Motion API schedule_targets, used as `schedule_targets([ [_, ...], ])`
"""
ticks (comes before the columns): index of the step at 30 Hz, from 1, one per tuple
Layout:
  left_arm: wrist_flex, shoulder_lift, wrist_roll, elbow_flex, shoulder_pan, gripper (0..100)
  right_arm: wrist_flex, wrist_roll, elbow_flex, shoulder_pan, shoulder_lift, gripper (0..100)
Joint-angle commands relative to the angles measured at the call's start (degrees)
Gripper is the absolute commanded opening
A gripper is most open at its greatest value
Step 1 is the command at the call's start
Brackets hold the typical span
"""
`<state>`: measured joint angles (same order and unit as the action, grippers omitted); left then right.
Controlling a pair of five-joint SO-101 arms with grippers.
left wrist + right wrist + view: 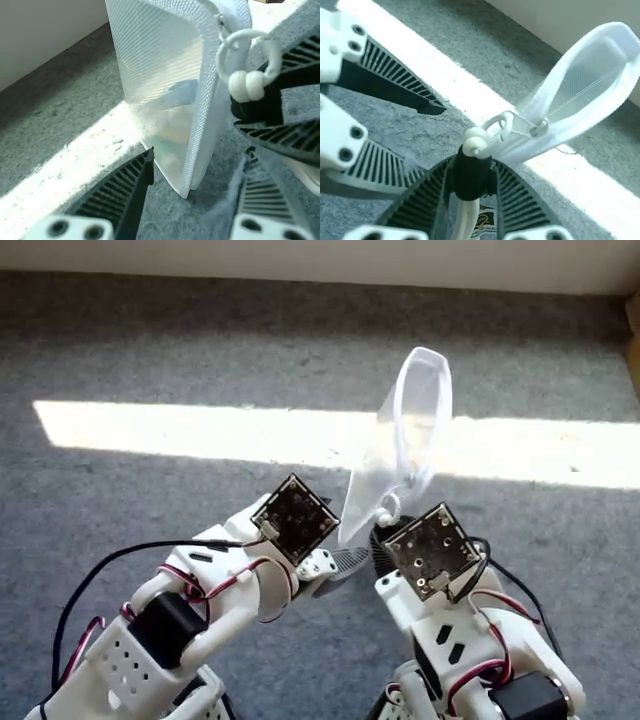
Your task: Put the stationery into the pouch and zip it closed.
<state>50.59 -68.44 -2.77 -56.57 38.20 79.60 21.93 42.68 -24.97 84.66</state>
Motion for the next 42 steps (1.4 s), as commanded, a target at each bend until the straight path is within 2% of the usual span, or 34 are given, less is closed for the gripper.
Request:
schedule_targets([
  [1,-6.86,-0.66,0.79,-2.59,0.75,27,-2.95,-0.79,-0.66,0.04,0.13,0.5],
  [4,-8.79,-1.1,1.58,-4.35,0.84,27,-5.14,-4.04,-0.66,0.04,0.13,0.5],
  [7,-10.11,-1.1,6.51,-4.26,0.84,27,-6.73,-4.92,-0.66,0.04,0.04,0.5],
  [10,-10.9,-1.1,8.35,-4.44,0.75,27,-7.69,-5.36,-0.66,0.04,0.04,0.5],
  [14,-13.27,-0.66,8.44,-5.58,0.75,27,-8.84,-8.7,-0.66,-0.04,0.04,0.5],
  [20,-21.1,-0.66,8.44,-10.24,0.75,27,-8.92,-8.97,-0.57,-0.13,0.04,0.5],
  [28,-33.41,-0.66,8.44,-15.69,0.57,20,-8.4,-8.97,-0.22,-7.16,0.04,0.5],
  [35,-37.36,-1.1,8.44,-17.8,0.22,19,-8.31,-8.97,-0.22,-6.9,0.13,0.5],
  [40,-37.54,-1.1,8.0,-17.54,0.22,5,-8.31,-9.05,-0.31,-5.49,0.13,0.5],
  [42,-37.54,-1.1,5.63,-17.54,0.22,2,-8.31,-9.05,-0.57,-4.18,0.13,0.5],
])
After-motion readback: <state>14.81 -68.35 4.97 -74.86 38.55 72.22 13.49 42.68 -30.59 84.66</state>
